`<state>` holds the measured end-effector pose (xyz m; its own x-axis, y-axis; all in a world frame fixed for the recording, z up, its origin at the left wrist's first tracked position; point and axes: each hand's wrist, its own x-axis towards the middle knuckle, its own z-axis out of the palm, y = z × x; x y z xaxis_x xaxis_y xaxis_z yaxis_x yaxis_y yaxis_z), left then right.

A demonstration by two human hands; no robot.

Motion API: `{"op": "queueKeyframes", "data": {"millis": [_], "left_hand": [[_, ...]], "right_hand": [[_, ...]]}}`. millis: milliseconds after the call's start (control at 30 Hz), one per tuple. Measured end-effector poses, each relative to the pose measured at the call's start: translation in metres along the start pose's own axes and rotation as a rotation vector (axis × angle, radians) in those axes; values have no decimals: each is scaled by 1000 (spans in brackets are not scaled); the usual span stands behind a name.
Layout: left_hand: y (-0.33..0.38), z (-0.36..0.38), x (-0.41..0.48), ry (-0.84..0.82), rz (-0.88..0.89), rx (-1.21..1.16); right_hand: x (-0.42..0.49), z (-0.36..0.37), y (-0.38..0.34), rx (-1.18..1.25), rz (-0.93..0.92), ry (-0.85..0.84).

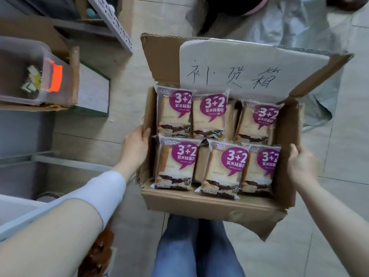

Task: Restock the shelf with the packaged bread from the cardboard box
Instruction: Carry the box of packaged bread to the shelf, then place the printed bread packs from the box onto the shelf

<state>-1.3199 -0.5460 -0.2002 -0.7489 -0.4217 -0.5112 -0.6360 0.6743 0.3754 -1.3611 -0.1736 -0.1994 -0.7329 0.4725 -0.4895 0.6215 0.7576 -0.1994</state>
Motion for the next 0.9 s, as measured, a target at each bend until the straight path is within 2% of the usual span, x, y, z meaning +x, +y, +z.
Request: {"op": "queueKeyframes", "data": {"millis": [167, 233, 267, 333, 367, 433, 500, 600, 667, 733, 800, 900], "left_hand": [[10, 0, -12, -62, -112, -113], [21, -8, -21, 69, -30, -184], [29, -14, -25, 152, 43, -215], [45, -20, -28, 204, 133, -270], [52, -20, -26, 166, 122, -286], [64, -17, -15, 64, 49, -327], [74, -13, 1, 20, 49, -352], [85, -3, 16, 55, 86, -325], [89, 2, 20, 124, 42, -322], [90, 0, 23, 186, 11, -304], [88, -4, 24, 173, 11, -244], [87, -4, 23, 114, 37, -138]], "right_hand": [[-9, -8, -2, 115, 67, -118], [-28, -18, -13, 163, 90, -103], [-47, -21, -19, 185, 39, -22], [-103, -22, -42, 286, -212, 157], [-133, -17, -55, 338, -336, 142], [-177, 7, -77, 340, -450, -90], [-199, 40, -96, 249, -388, -346], [-199, 82, -111, 158, -120, -525], [-193, 95, -117, 115, -6, -544], [-190, 101, -119, 88, 22, -527], [-188, 101, -120, 86, 22, -540], [-191, 98, -118, 207, 24, -560]]}}
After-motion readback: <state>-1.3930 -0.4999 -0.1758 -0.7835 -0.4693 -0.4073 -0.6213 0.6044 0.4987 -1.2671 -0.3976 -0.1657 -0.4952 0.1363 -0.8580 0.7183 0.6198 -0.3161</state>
